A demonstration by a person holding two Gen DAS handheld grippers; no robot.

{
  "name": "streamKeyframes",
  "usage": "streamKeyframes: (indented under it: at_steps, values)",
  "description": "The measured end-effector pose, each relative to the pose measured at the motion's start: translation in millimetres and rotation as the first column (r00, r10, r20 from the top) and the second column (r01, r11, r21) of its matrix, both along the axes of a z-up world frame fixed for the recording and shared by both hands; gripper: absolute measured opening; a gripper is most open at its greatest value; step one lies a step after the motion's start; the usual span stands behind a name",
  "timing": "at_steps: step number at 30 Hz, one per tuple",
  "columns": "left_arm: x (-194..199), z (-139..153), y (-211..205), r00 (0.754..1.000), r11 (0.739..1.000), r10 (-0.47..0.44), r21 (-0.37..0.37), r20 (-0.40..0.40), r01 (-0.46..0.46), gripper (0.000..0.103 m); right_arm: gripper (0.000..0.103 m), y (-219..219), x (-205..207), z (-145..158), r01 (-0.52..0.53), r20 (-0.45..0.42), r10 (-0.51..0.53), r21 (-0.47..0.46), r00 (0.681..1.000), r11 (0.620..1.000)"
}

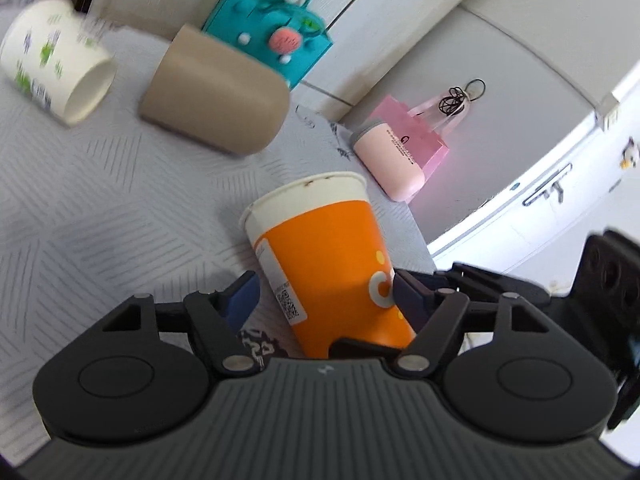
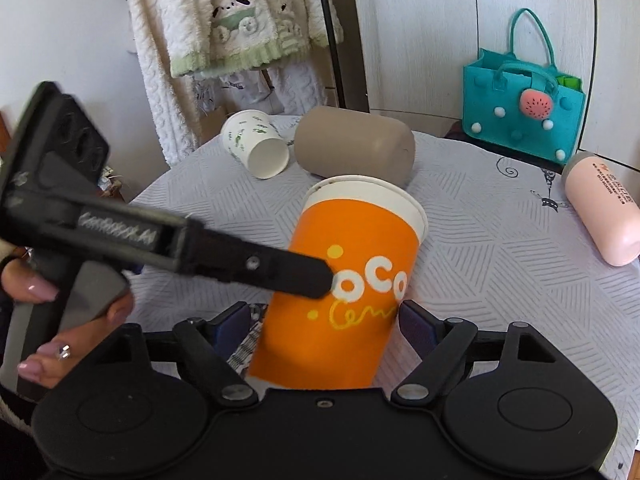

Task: Flip cup upright
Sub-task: 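Rotate the held orange cup upright with the right tool while the left tool approaches, then lower the upright orange cup onto the table with the right tool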

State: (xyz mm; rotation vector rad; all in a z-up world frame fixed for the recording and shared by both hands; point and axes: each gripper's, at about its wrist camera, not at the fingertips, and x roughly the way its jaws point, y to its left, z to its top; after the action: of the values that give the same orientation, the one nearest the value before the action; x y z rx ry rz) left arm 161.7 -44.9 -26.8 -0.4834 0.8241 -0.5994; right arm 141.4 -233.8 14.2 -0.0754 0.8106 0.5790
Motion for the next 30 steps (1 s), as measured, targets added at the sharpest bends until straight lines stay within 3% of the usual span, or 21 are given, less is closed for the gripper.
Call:
streamKeyframes:
  at_steps: [3,8,15,21,24,30]
  values:
    - [-2,1,-3,1.000,1.000,-0.022,-0.003,0.017,0.022,0.067,0.081,-2,1,0,0.004,0.004,-0.004,0.012,1.000,1.000]
    - [3,-2,1,0.999,0.998,-0.043,-0.041,-0.001,0.043,0.067,0.080,-1,-3,0,0.032,0.018,-0.032,0.007,0.999,0.999]
    - [1,-7,7,0.999,0.997,-0.036,-0.070,-0.026,0.034,0.075,0.074,5,-17,6,0.019,0.078,-0.019,0.001,0.997,1.000]
    - [-24,9,24,0.994,1.000,0.008,-0.030,0.106,-0.004,0.071,0.073,17,-35,15,-0.074,0.166,0.075,-0.017,0.983,0.997]
    - [-26,14,32,0.992,1.000,0.004,-0.010,0.125,-0.003,0.071,0.073,30,-41,17,-0.095,0.210,0.106,-0.060,0.972,0.994]
    - [-35,29,49,0.975,0.999,0.018,0.035,0.223,-0.027,0.071,0.071,52,-57,16,-0.103,0.350,0.128,-0.088,0.928,0.991]
